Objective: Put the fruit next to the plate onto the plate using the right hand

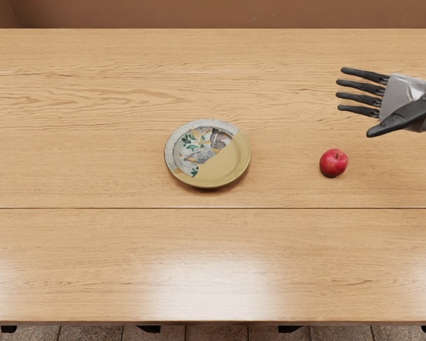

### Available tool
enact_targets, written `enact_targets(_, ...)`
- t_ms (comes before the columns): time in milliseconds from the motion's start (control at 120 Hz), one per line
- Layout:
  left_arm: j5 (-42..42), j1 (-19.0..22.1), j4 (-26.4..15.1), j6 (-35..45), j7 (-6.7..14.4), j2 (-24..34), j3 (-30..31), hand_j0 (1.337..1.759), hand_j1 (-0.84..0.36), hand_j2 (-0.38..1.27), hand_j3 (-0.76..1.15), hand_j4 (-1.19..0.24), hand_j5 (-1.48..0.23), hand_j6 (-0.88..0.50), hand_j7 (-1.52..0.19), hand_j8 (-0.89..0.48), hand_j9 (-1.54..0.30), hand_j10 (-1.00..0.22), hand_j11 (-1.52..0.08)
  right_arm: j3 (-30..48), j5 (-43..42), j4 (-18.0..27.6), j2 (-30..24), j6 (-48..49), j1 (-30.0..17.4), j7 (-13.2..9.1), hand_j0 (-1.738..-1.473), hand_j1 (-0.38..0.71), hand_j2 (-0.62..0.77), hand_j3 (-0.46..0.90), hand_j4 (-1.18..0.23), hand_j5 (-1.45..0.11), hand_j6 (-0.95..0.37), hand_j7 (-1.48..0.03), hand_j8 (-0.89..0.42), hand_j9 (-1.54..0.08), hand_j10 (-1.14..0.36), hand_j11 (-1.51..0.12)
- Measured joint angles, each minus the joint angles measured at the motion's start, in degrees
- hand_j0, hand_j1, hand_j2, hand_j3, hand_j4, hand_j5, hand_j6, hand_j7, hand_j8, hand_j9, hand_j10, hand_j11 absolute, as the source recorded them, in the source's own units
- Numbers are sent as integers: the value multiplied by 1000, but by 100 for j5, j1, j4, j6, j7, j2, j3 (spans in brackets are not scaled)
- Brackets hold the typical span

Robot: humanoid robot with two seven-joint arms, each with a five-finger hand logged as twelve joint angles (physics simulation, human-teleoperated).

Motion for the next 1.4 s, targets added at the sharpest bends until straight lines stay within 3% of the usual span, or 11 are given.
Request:
enact_targets(242,0,0,0,0,0,0,0,1658,73,46,0,-230,-299,-230,-299,-230,-299,-230,-299,125,-202,248,-265,7,26,-257,-1658,-308,-5,0,-32,-45,-32,-45,-32,-45,-33,-45)
enact_targets(375,0,0,0,0,0,0,0,1658,73,46,0,-230,-299,-230,-299,-230,-299,-230,-299,632,-1774,372,-236,8,42,-394,-1658,-307,-6,0,-34,-47,-34,-47,-34,-47,-35,-47)
enact_targets(492,0,0,0,0,0,0,0,1658,73,46,0,-230,-299,-230,-299,-230,-299,-230,-299,832,-3250,968,-212,-397,41,-644,-1658,-307,-6,0,-36,-47,-36,-47,-36,-47,-36,-47)
enact_targets(583,0,0,0,0,0,0,-1,1658,73,46,0,-230,-299,-230,-299,-230,-299,-230,-299,854,-3823,1415,-208,-994,20,-905,-1658,-307,-6,0,-38,-47,-38,-47,-38,-47,-37,-47)
enact_targets(725,0,0,-1,0,0,0,-1,1658,73,46,0,-230,-299,-230,-299,-230,-299,-230,-299,641,-4620,1838,-148,-1964,-13,-1064,-1658,-308,-6,0,-39,-47,-40,-47,-39,-47,-38,-47)
enact_targets(783,0,0,0,0,0,0,0,1658,73,46,0,-230,-299,-230,-299,-230,-299,-230,-299,512,-5034,1925,-21,-2424,-15,-1299,-1658,-308,-6,0,-40,-48,-41,-47,-40,-47,-39,-47)
enact_targets(883,0,0,-1,0,0,0,0,1658,73,46,0,-230,-299,-230,-299,-230,-299,-230,-299,308,-5413,1996,225,-3080,-7,-1726,-1658,-307,-5,0,-41,-48,-42,-47,-41,-48,-40,-48)
enact_targets(1158,0,0,1,0,0,0,0,1658,73,46,0,-230,-299,-230,-299,-230,-299,-230,-299,-28,-5641,1972,782,-4062,18,-2504,-1658,-306,-5,0,-42,-50,-44,-49,-43,-50,-42,-49)
enact_targets(1400,0,0,0,0,0,0,0,1658,73,46,0,-230,-299,-230,-299,-230,-299,-230,-299,-342,-5956,1600,1357,-4682,80,-2723,-1658,-304,-6,0,-44,-52,-46,-51,-44,-52,-43,-51)
